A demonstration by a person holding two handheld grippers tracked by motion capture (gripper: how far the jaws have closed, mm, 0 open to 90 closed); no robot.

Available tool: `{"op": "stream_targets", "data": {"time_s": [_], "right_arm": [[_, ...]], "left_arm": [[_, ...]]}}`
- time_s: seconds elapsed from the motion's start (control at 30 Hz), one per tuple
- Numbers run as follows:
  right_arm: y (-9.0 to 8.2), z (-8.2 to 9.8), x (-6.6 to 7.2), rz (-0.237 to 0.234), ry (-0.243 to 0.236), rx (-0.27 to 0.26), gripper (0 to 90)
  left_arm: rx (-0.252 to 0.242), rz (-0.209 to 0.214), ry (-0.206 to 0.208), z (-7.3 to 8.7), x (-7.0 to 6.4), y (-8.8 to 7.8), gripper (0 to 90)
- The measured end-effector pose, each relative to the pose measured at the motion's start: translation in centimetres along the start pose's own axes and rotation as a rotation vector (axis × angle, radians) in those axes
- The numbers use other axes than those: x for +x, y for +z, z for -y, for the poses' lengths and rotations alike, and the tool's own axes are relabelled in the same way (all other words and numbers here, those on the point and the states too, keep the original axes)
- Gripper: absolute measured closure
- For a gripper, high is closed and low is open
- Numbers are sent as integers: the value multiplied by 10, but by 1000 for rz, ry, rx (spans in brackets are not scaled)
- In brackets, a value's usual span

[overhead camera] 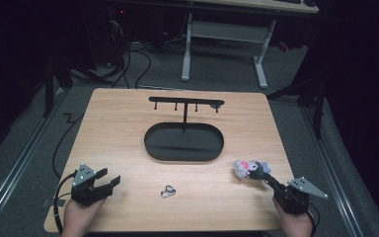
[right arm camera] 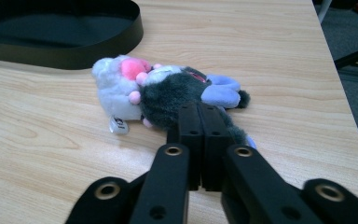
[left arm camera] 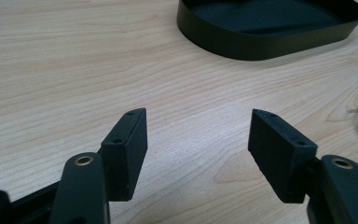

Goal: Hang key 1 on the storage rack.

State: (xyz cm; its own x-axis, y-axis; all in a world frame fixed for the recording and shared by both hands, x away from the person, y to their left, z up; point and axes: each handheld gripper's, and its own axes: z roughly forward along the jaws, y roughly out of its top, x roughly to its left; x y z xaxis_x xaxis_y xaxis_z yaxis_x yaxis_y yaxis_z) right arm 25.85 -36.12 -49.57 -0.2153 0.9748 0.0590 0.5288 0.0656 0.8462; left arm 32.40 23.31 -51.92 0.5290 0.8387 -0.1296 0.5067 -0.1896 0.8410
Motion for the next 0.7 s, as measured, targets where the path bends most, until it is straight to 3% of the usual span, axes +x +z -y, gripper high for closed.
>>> {"op": "stream_targets", "data": {"time_s": [0.27, 0.7], "right_arm": [[17, 1, -3, 23, -2, 63, 900], [46, -11, -12, 69, -13, 77, 888]], "left_arm": [[-2, -20, 5, 5, 1, -7, 372], [-17, -54, -14, 18, 3, -29, 371]]}}
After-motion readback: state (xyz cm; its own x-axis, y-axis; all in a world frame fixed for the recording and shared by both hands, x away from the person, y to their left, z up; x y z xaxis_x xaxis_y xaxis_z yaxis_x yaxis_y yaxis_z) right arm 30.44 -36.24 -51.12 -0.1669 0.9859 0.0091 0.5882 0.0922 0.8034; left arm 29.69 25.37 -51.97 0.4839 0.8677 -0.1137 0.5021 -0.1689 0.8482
